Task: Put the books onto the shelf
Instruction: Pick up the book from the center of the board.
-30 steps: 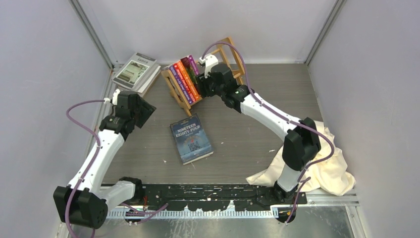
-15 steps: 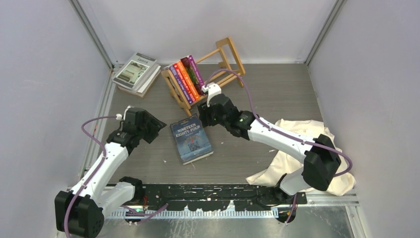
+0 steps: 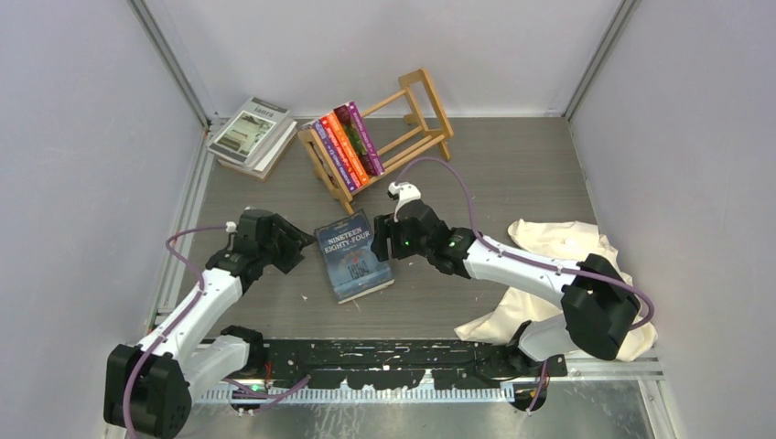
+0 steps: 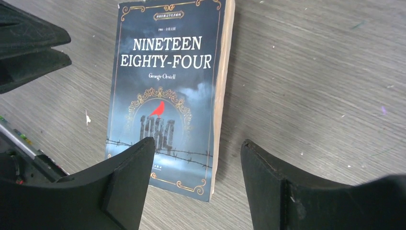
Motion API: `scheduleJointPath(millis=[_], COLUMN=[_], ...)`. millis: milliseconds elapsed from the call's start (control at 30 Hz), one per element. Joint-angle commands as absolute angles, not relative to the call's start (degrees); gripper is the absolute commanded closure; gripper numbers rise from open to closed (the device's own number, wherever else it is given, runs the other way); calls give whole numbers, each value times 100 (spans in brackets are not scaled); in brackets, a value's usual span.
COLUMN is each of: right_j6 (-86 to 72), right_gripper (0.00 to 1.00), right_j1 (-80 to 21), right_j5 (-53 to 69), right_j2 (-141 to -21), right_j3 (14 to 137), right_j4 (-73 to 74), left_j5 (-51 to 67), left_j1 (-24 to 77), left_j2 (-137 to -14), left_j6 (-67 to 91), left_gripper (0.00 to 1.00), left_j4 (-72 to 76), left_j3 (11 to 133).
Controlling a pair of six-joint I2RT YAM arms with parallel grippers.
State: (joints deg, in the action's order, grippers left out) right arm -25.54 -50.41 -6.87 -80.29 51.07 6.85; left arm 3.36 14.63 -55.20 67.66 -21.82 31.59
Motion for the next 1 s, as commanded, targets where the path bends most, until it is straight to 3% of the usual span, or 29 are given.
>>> scheduleJointPath(millis=[0, 233, 967], right_j6=[-2952, -3110, -3705], right_gripper=[29, 23, 22], right_j1=[-5054, -5054, -4805], right_j5=[-352, -248, 367], right_j2=[-7917, -8088, -8743], right_j3=[4923, 4575, 3805], right_j4=[37, -448, -1731], left_j5=[549, 640, 611], left_j1=[1509, 1545, 1672], left_j2=[-5584, -5754, -6105], left_j6=[6868, 6891, 6888], left_gripper=[42, 42, 42], left_j4=[-1608, -1395, -1172], left_j3=[3129, 3041, 2884])
